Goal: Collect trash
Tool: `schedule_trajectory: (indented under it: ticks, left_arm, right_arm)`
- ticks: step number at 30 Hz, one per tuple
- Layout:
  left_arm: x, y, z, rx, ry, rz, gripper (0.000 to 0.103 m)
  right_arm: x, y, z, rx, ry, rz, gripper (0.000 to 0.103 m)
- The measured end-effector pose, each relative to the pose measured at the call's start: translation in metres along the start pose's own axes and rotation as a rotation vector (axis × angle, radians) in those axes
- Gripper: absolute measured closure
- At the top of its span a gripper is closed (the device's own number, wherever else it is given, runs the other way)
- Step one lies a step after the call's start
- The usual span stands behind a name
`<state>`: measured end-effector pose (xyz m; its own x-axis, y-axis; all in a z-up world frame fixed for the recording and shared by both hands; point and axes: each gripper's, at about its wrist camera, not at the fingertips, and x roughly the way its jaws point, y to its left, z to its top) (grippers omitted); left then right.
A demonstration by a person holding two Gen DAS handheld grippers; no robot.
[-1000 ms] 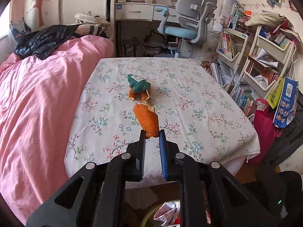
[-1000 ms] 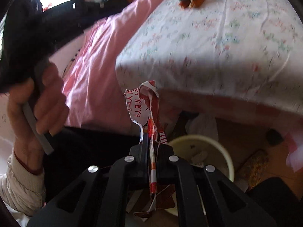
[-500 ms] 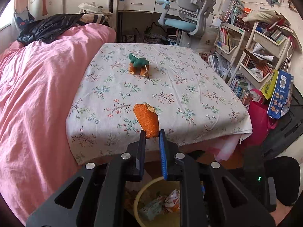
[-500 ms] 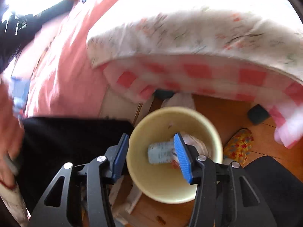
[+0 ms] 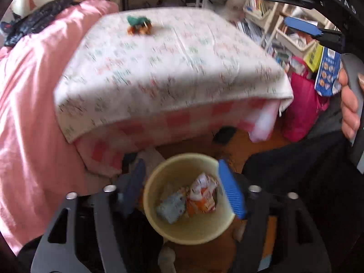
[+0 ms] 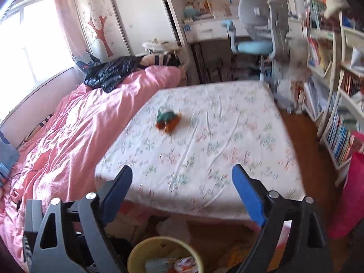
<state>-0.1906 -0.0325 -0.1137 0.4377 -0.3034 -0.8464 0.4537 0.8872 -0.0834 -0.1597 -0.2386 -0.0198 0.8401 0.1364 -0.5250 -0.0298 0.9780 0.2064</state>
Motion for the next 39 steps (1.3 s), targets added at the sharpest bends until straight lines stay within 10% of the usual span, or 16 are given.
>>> schedule_trajectory:
  ticks: [8, 15, 19, 39]
  left_arm:
    - [-0.066, 0.045, 0.049, -0.077, -0.281, 0.16, 0.007]
    - [-0.092, 0.108, 0.085, -0.215, -0.424, 0.322, 0.007]
    - [-0.068, 0.138, 0.082, -0.321, -0.32, 0.327, 0.007]
    - [-0.061, 0.143, 0.073, -0.312, -0.309, 0.338, 0.007]
  right_arm:
    - [0.014, -0.039, 0.011, 0.105, -0.044, -0.094, 0.009]
    - [0.015, -0.052, 0.017, 0.165, -0.047, -0.141, 0.009]
    - [0.021, -0.038, 0.015, 0.112, -0.011, -0.129, 0.009]
    - [0.025, -0.036, 0.014, 0.074, 0.038, -0.169, 0.008]
